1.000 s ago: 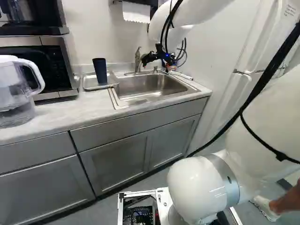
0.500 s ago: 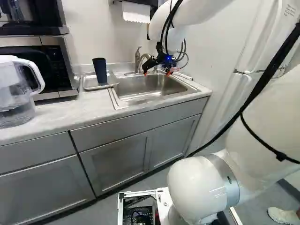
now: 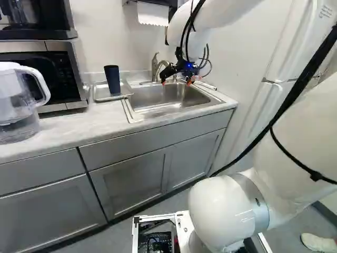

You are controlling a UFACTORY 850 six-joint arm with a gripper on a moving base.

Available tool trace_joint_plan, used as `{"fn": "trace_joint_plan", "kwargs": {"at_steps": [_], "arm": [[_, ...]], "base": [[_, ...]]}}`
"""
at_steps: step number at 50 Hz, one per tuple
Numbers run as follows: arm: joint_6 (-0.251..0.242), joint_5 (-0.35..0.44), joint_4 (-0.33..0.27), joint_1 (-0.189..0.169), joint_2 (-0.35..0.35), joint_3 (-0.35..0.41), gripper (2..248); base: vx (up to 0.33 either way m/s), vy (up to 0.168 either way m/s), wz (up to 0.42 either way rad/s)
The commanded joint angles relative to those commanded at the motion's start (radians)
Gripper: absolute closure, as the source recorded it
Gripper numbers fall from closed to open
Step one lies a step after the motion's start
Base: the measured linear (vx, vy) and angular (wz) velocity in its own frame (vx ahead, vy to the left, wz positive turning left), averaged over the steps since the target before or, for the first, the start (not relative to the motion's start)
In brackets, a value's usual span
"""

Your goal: Rinse the cup and place it in the tray

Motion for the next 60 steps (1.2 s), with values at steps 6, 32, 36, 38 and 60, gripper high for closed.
{"fn": "trace_joint_plan", "kwargs": {"at_steps": [6, 32, 36, 38, 60], "arm": [[0.000, 0.000, 0.000, 0.000, 0.000, 0.000, 3], [0.000, 0.000, 0.000, 0.000, 0.000, 0.000, 3], [0.000, 0.000, 0.000, 0.000, 0.000, 0.000, 3], [0.000, 0.000, 0.000, 0.000, 0.000, 0.000, 3], [0.000, 0.000, 0.000, 0.000, 0.000, 0.000, 3]], "base": [[0.000, 0.000, 0.000], [-0.016, 0.003, 0.025], [-0.078, 0.025, 0.130], [-0.089, 0.024, 0.128], [-0.119, 0.012, 0.163]]}}
